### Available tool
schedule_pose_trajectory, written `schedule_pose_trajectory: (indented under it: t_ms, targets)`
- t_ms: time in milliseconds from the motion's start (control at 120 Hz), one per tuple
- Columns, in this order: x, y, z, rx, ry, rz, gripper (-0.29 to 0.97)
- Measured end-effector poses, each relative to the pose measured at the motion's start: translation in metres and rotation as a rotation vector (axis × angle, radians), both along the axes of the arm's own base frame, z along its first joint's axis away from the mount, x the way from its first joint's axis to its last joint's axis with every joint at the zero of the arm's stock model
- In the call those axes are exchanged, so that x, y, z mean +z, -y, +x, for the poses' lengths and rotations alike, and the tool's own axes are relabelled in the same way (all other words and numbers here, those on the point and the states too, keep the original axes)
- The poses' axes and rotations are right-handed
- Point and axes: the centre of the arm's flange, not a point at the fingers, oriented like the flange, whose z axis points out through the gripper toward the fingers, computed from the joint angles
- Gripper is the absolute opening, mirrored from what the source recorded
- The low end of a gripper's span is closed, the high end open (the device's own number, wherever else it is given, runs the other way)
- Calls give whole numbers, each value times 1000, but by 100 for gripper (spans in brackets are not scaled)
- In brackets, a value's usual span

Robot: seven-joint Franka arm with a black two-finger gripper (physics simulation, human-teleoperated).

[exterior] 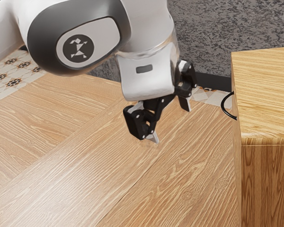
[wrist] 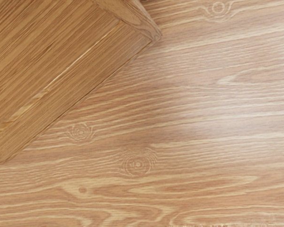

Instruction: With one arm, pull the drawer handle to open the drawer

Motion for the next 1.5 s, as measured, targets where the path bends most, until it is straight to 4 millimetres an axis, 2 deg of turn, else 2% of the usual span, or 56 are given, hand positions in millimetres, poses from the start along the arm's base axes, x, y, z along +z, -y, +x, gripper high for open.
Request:
schedule_pose_trajectory:
  t_ms: [142,283,400,558,800,967,1108,1192,1333,1383,1450,1500]
  targets:
    - [4,-15,13,-118,23,19,66]
    - [-6,-22,36,-253,11,33,66]
    - [-11,-21,50,-379,5,44,66]
    - [-12,-22,58,-517,5,72,66]
    - [-4,-6,57,-693,70,101,66]
    - [7,1,49,-770,119,120,66]
    - [-4,-1,57,-806,134,133,66]
    - [-2,-4,50,-813,162,162,66]
    - [-15,6,49,-847,211,180,66]
    - [-14,10,47,-853,241,175,66]
    - [-4,6,35,-840,285,176,66]
    - [-1,-3,34,-822,307,168,66]
